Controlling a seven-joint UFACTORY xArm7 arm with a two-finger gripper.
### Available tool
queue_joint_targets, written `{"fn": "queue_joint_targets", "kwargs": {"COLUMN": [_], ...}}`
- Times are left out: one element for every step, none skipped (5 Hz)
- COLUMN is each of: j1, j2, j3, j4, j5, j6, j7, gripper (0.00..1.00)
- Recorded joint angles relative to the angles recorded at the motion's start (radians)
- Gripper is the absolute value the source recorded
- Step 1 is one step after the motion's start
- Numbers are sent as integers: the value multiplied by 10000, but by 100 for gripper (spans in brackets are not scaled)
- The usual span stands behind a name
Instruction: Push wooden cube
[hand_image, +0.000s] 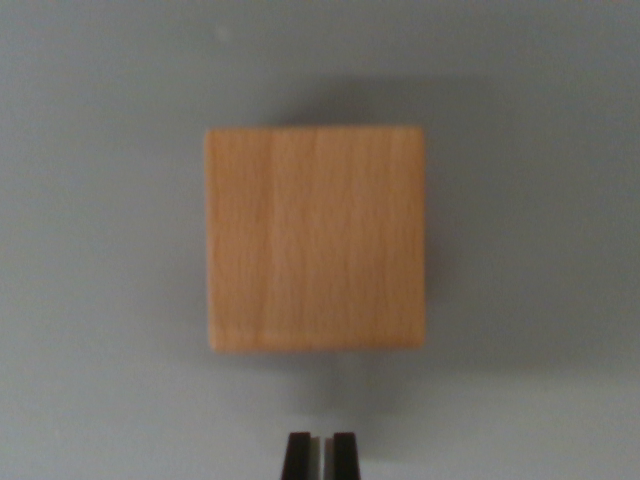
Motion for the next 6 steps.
{"fn": "queue_joint_targets", "kwargs": {"j1": [4, 4, 9, 9, 13, 13], "j2": [298, 298, 631, 631, 976, 976], "j3": [3, 3, 6, 6, 9, 9], "j4": [414, 414, 878, 878, 1358, 1358], "j5": [12, 12, 25, 25, 38, 38], "j6": [117, 117, 247, 247, 382, 382], "j7": [-5, -5, -11, -11, -16, -16], "gripper": [100, 100, 100, 100, 100, 100]}}
